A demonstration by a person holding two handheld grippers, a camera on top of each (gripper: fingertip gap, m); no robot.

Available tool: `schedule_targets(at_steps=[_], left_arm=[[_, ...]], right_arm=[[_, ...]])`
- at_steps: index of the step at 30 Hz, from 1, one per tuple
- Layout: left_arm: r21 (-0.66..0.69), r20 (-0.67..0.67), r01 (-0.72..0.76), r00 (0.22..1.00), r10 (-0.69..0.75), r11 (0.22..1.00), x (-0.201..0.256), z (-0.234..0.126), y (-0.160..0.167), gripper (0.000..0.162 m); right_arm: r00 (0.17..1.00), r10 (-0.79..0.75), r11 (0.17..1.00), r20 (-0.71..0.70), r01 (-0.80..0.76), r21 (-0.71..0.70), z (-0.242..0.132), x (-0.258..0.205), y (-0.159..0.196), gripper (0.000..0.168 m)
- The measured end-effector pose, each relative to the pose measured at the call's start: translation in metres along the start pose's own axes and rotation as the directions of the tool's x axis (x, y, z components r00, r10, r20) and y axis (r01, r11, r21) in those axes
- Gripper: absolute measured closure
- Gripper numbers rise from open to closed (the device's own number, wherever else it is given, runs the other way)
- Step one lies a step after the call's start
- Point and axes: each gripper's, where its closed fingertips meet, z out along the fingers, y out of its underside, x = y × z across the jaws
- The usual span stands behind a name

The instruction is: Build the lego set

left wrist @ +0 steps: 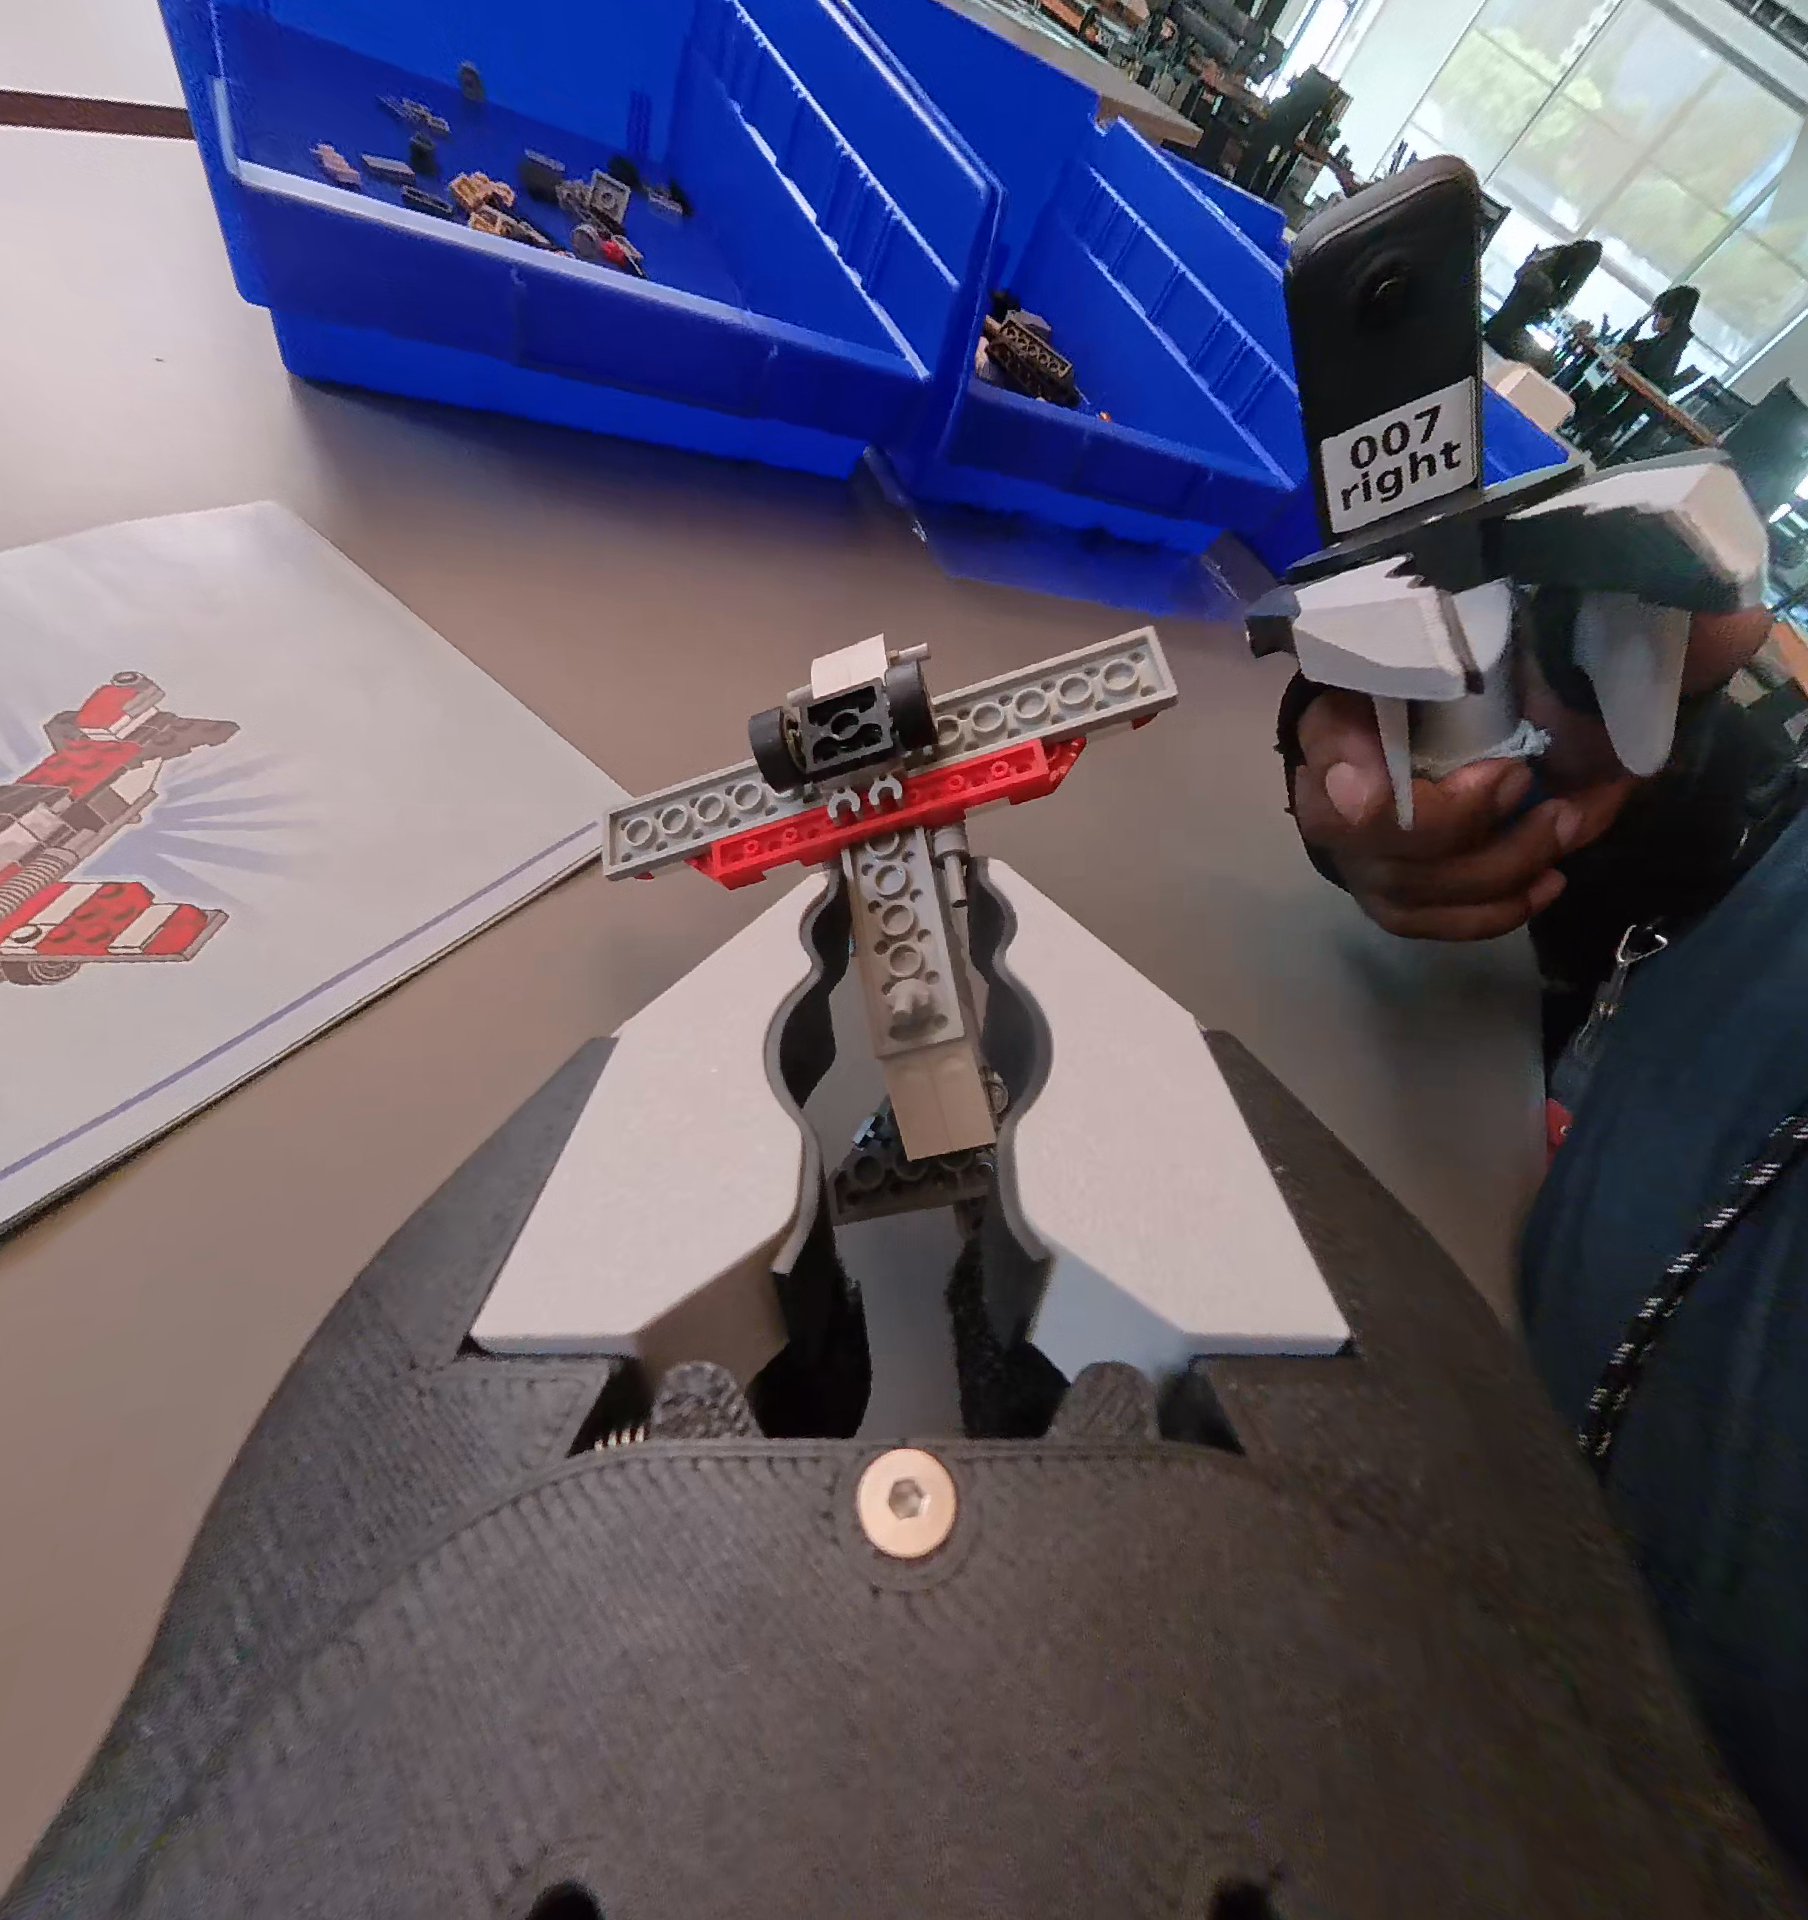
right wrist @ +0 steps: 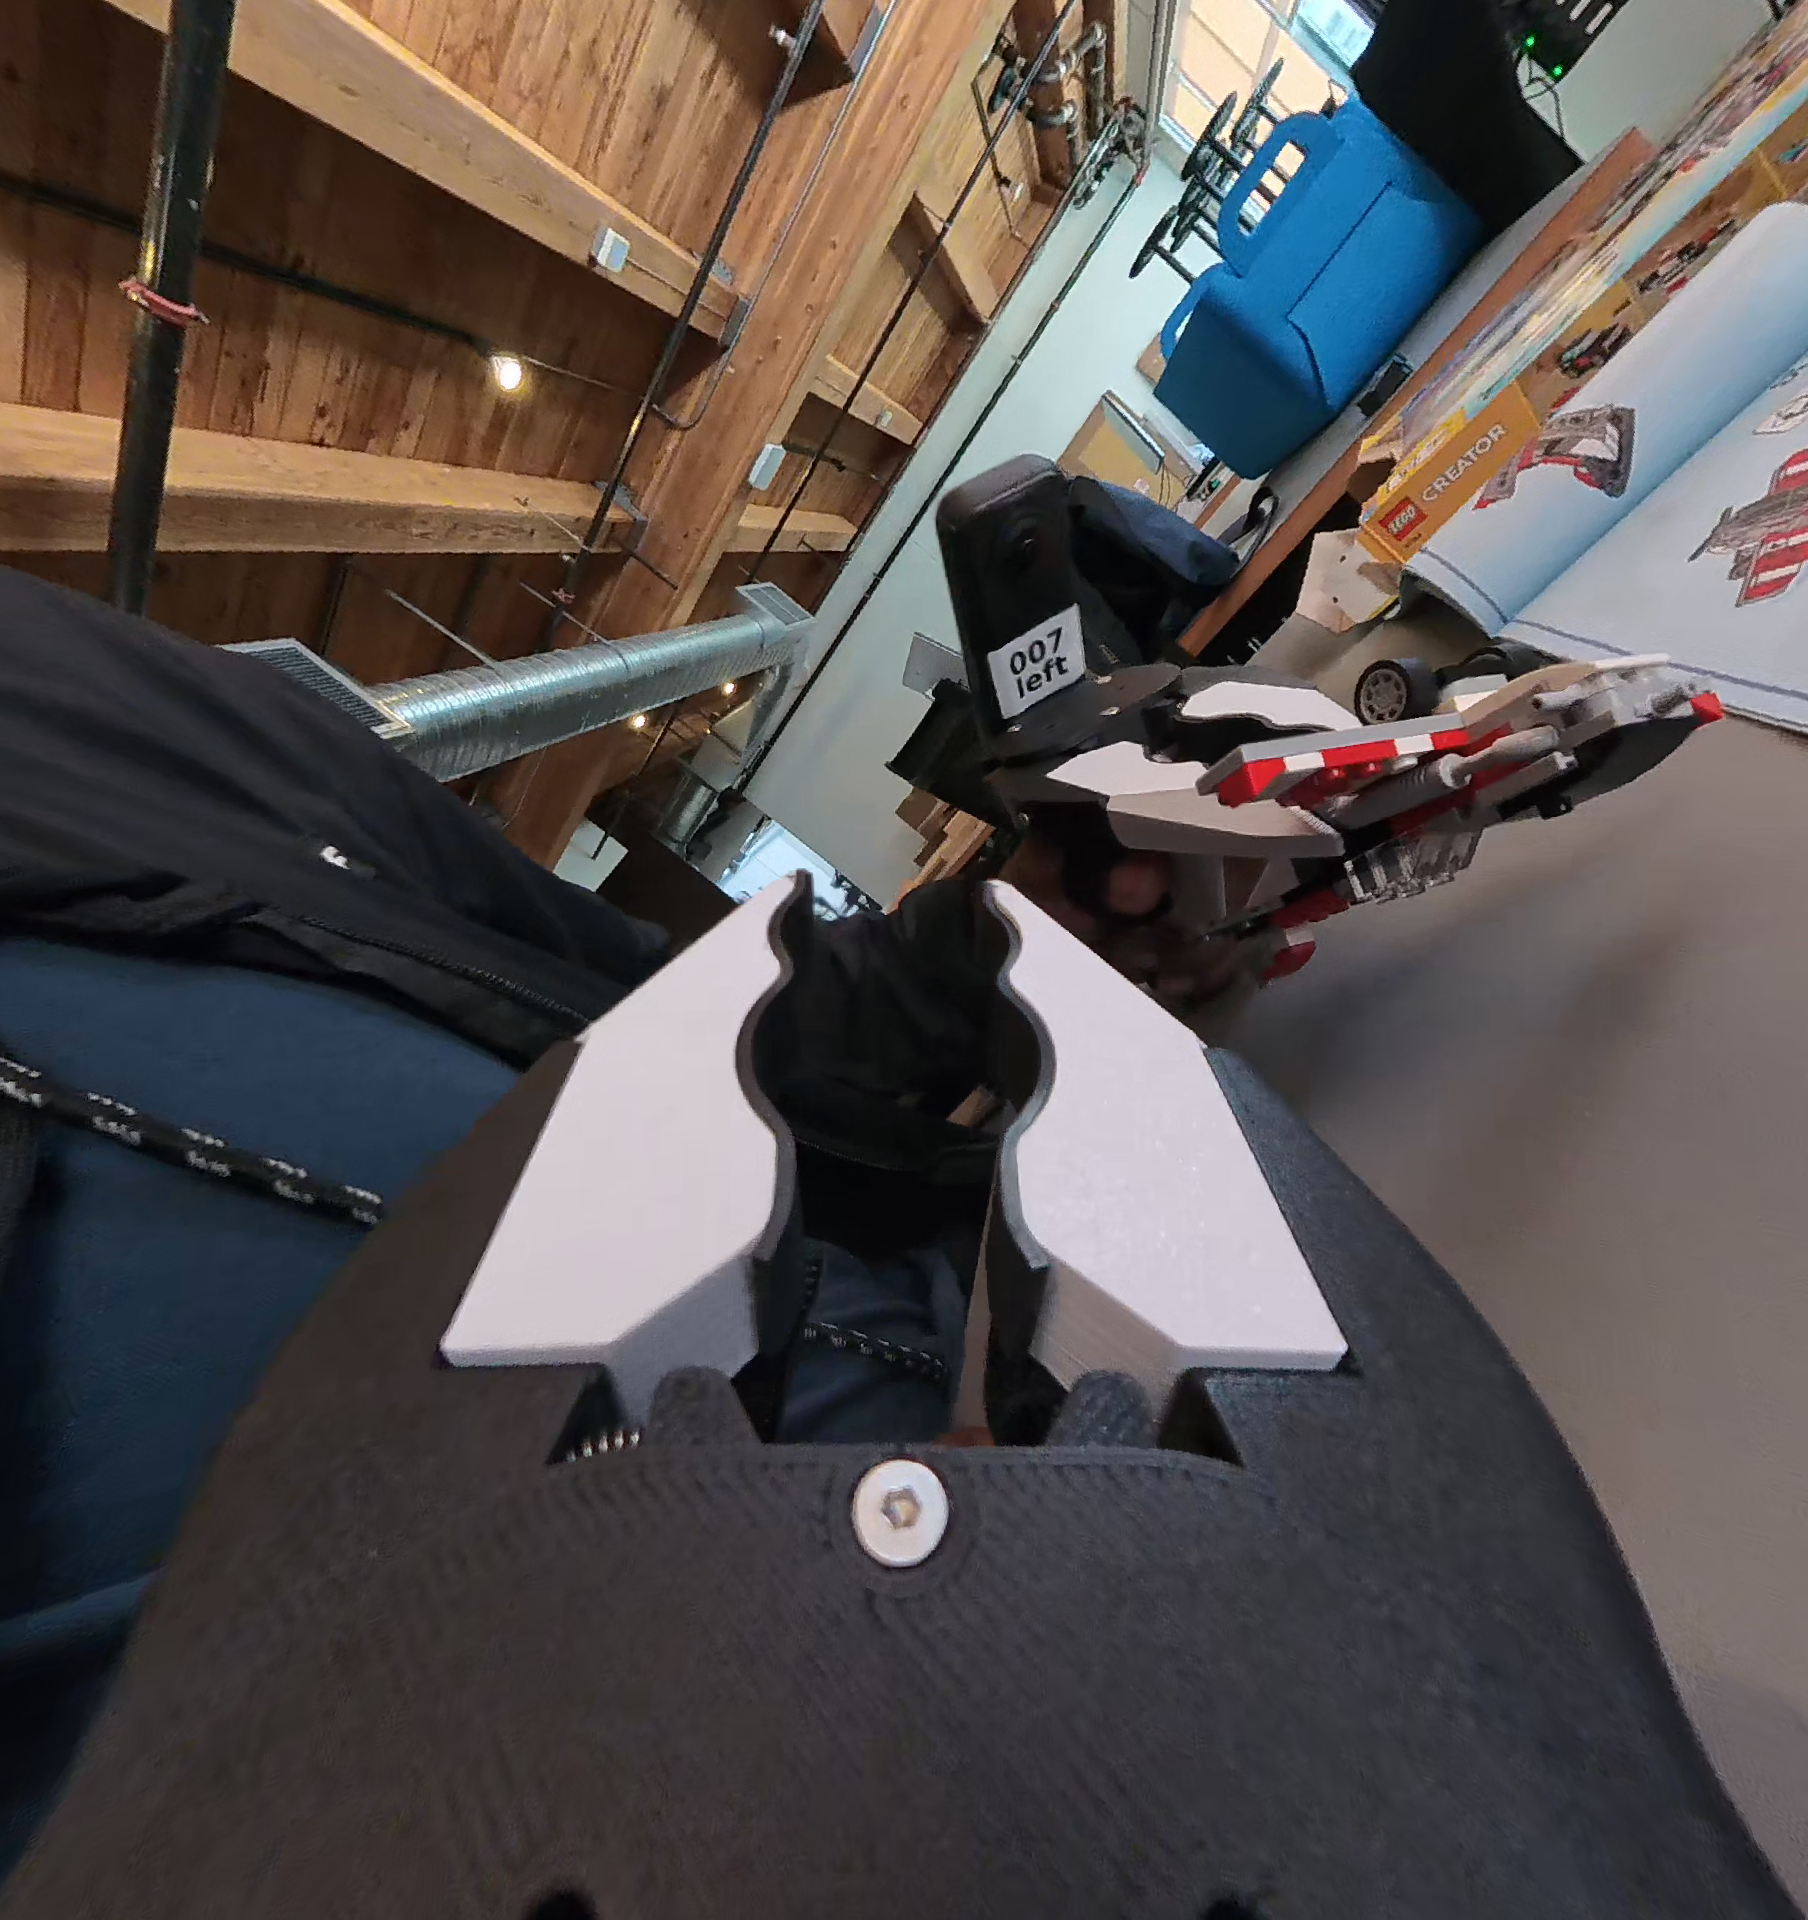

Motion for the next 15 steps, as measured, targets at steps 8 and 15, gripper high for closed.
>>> schedule_targets(at_steps=[8,15], left_arm=[[-0.004,0.008,-0.002,1.0,0.003,1.0,-0.001,0.0004,0.0004,0.14],[-0.005,0.006,0.003,1.0,-0.003,1.0,-0.0012,0.0005,0.0006,0.14]], right_arm=[[0.999,0.02,0.999,0.037,-0.021,0.029,-0.0041,-0.0045,-0.0056,0.137],[0.999,0.024,0.999,0.03,-0.025,0.033,-0.0045,-0.0033,-0.0061,0.137]])
